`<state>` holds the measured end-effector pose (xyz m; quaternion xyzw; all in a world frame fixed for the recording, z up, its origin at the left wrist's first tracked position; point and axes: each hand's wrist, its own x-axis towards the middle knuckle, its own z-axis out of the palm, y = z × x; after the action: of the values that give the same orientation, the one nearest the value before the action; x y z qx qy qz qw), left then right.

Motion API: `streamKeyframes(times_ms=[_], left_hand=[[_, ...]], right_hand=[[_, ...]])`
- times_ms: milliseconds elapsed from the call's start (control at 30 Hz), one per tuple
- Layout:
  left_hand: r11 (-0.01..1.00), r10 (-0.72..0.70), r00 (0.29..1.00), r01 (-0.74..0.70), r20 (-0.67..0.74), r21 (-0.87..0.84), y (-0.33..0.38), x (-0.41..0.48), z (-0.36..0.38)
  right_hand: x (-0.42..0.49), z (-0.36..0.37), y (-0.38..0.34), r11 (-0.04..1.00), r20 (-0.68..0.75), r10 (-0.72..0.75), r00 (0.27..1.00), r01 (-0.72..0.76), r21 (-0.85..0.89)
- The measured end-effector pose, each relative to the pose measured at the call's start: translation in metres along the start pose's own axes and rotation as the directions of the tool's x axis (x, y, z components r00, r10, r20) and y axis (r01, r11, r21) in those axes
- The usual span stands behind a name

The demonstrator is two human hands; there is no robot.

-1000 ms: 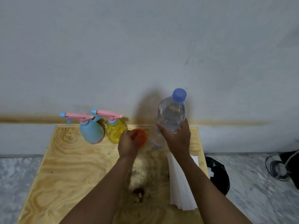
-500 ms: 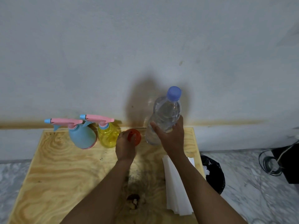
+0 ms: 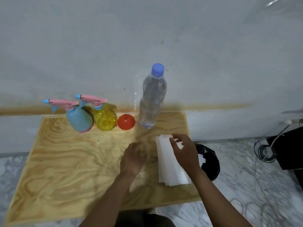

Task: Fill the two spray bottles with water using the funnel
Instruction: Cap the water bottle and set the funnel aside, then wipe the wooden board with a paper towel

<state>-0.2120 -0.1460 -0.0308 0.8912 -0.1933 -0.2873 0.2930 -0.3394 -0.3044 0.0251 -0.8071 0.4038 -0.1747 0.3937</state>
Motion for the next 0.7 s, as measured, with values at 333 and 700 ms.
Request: streamKeyframes(times_ms=[333, 700], left_hand=[[0.965, 0.041, 0.987, -0.080, 0.155, 0.251, 0.013, -0.039, 0.050], [0.928, 0.096, 0.984, -0.143, 0.149, 0.345, 0.004, -0.041, 0.056]], right_hand=[[-0.056, 0.009, 0.056, 0.920, 0.213, 0.202, 0.956, -0.110, -0.376], [-0.052, 0.008, 0.061, 0.949, 0.007, 0.115, 0.993, -0.108, -0.296]])
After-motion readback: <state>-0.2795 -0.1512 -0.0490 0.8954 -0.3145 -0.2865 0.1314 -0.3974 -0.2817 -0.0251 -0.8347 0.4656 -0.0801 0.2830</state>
